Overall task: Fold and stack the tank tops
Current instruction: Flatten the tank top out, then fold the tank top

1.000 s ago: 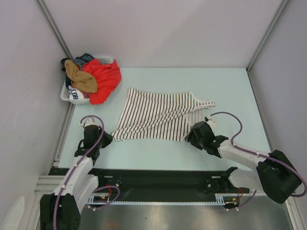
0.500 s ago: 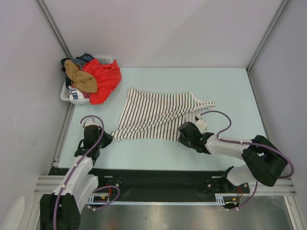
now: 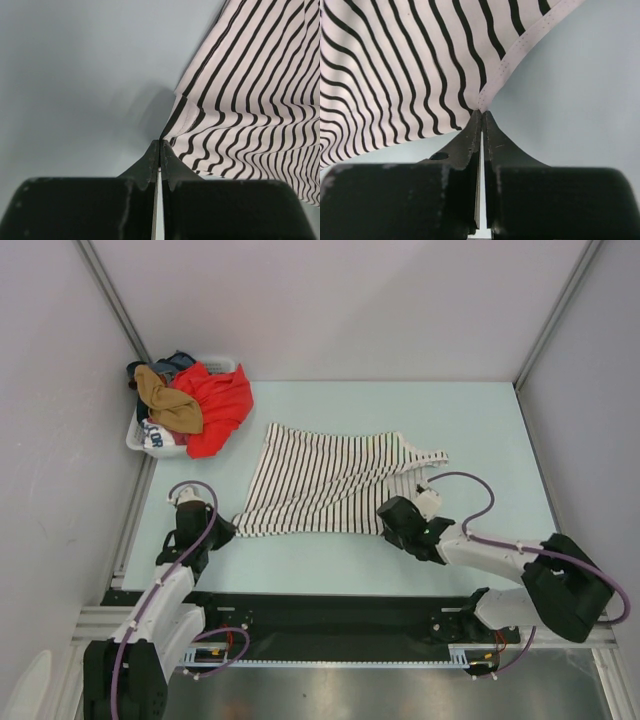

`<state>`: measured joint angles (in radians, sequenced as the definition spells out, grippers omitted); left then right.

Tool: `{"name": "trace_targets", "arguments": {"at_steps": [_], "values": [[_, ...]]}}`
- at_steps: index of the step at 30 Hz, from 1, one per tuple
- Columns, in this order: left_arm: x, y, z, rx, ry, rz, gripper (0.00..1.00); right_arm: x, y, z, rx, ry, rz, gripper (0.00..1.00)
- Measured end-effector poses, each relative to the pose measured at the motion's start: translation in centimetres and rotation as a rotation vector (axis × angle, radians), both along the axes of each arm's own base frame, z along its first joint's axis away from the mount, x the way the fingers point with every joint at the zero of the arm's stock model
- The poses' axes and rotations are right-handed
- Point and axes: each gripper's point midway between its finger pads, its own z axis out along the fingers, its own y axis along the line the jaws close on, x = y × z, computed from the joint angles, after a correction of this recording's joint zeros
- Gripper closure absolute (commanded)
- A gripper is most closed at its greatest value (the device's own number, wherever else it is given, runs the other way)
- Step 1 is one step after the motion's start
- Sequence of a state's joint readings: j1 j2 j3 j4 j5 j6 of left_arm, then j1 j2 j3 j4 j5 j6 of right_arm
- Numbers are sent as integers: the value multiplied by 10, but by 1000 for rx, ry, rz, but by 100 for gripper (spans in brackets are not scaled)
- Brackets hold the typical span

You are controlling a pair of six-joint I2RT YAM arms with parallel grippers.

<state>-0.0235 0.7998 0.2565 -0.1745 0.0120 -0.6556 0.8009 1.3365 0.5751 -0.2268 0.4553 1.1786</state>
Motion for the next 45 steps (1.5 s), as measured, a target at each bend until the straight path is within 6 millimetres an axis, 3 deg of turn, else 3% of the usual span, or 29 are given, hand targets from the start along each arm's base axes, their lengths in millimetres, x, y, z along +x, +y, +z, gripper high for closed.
{"name": "trace_targets", "arguments": {"at_steps": [3,7,13,16,21,22,23,26,31,37,45], "values": [[-1,-2,-2,-9,9,-8,95,-8,-10,12,-4,-9,-3,100],[-3,-13,-2,-41,15,-35,87,-26,-27,16,-18,2,-7,100],[-13,-29,-7,-46,36,-89,58,-56,-57,2,-59,53,-20,100],[-17,-32,-5,-49,33,-101,47,-63,-65,3,-58,57,-28,94],[-25,-47,0,-69,12,-150,46,-67,-70,6,-51,46,-37,80],[-28,-51,0,-75,14,-164,46,-67,-72,6,-55,48,-39,67],[-32,-56,-1,-82,22,-179,46,-68,-73,5,-56,50,-43,46],[-45,-68,-4,-93,51,-223,46,-68,-76,4,-75,50,-44,48],[-65,-66,-19,-56,143,-188,53,-68,-79,4,-87,46,-48,55],[-72,-63,-23,-3,237,-139,65,-68,-80,4,-86,50,-49,54],[-76,-71,-23,-7,249,-157,64,-71,-69,2,-52,70,-19,52]]}}
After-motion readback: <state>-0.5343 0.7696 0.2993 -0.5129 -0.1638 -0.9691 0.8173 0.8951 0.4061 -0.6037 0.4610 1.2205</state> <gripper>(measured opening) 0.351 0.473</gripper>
